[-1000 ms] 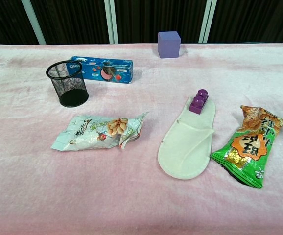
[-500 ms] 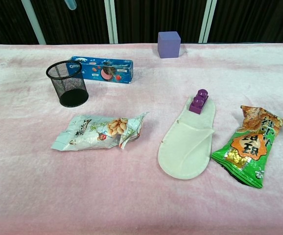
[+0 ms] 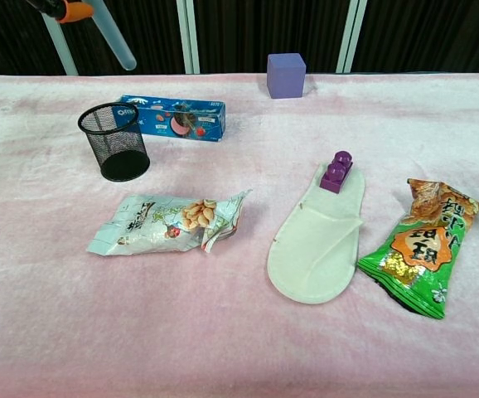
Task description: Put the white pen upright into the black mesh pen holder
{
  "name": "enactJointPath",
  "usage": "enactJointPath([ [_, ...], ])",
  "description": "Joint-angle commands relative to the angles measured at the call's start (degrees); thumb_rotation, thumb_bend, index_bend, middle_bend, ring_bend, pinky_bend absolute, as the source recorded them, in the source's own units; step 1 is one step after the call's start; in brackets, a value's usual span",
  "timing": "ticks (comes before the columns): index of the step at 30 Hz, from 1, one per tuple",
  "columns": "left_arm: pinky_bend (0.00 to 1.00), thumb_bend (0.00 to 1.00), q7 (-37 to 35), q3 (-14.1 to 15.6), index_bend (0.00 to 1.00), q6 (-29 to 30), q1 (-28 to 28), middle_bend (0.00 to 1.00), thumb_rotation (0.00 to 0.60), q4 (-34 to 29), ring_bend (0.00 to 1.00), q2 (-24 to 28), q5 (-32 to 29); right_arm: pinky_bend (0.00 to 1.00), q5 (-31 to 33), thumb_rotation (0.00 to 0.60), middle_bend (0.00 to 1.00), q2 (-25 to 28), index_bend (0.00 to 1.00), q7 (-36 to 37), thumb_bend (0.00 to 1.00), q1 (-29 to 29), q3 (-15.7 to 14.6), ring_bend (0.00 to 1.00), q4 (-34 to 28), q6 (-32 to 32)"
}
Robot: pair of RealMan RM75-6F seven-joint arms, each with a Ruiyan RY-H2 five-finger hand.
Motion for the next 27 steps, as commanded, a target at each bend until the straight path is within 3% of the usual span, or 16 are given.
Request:
enactJointPath([
  [1,0.24,0.4,-0.98,0.5,0.66,-1.2,-0.93,0.57,0.6,0.47,0.11,0.82,-4.72,0.16,0.01,0.6,0.02,-0.01,0.0,-0.02,0.17,0.01,0.01,0.17,0.0,0.0],
  [13,0.23,0.4,-1.1,3.22,0.66,-1.78,-3.36,0.57,0.6,1.9,0.11,1.26,-9.34,0.16,-0.03,0.6,0.02,-0.01,0.0,-0.01,0.17,0.03,0.02,0.17,0.02,0.02],
  [27,0.21,0.4,0.34,6.38,0.66,-2.56,-5.96,0.57,0.6,6.81,0.11,-1.65,-14.17,0.16,-0.04,0.6,0.02,0.02,0.0,-0.01,0.17,0.09,0.0,0.17,0.03,-0.09],
])
